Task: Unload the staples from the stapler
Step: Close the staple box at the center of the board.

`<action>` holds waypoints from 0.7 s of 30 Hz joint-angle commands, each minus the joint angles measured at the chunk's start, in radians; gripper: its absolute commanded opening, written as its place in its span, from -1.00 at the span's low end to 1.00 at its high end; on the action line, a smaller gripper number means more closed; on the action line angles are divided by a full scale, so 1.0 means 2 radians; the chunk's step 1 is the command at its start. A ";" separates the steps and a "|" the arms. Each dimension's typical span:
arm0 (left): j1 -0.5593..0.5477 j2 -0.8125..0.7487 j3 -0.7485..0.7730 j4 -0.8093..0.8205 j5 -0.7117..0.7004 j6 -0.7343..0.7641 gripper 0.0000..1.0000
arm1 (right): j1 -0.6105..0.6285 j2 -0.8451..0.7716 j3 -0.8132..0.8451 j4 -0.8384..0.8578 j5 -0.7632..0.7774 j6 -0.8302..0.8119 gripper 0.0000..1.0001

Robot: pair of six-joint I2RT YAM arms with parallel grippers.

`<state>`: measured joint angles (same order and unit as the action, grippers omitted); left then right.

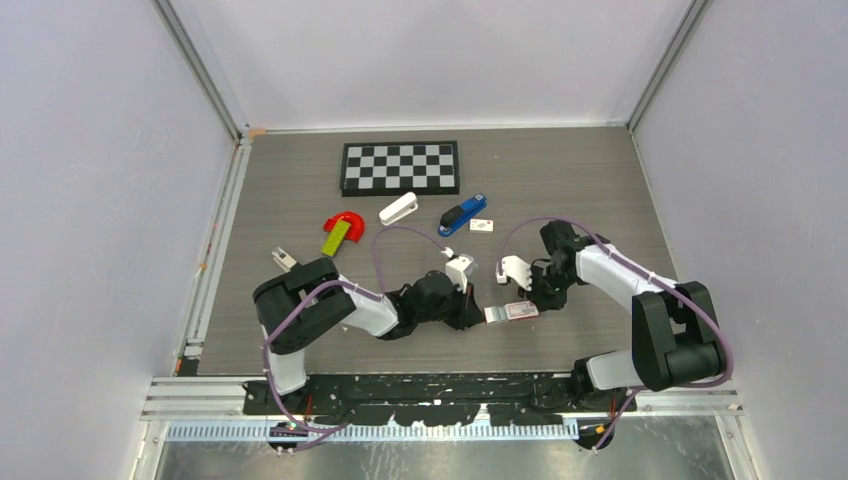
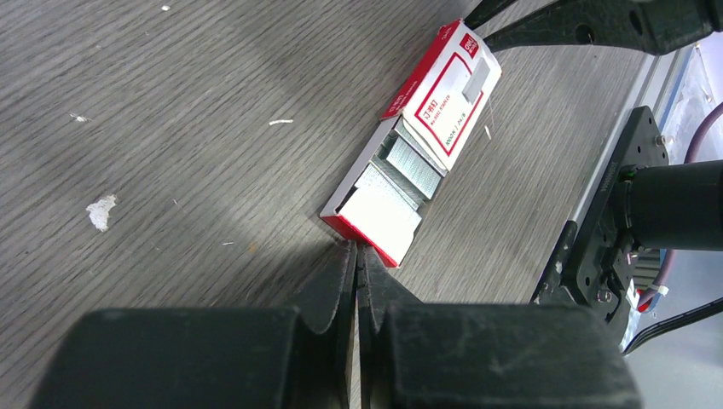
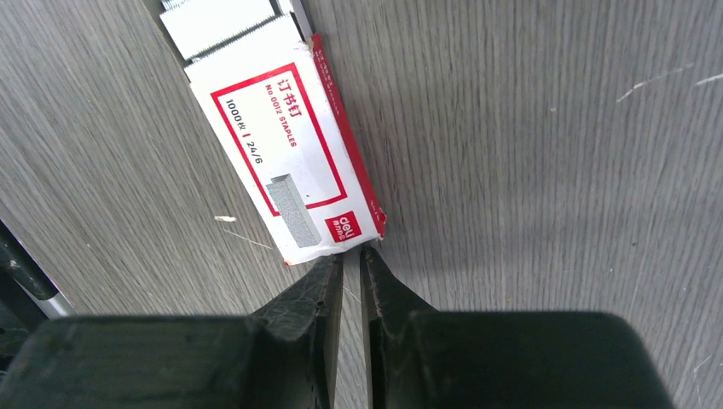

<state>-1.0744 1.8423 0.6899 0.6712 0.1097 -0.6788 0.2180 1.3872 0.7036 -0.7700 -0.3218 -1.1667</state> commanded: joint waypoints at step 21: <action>-0.003 -0.035 -0.023 -0.037 -0.065 -0.011 -0.72 | 0.008 0.020 0.017 0.020 0.035 0.068 -0.52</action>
<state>-1.0775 1.8324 0.6830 0.6678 0.0834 -0.7021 0.2550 1.4208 0.7338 -0.7834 -0.2886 -1.0691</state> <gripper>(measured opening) 0.117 0.234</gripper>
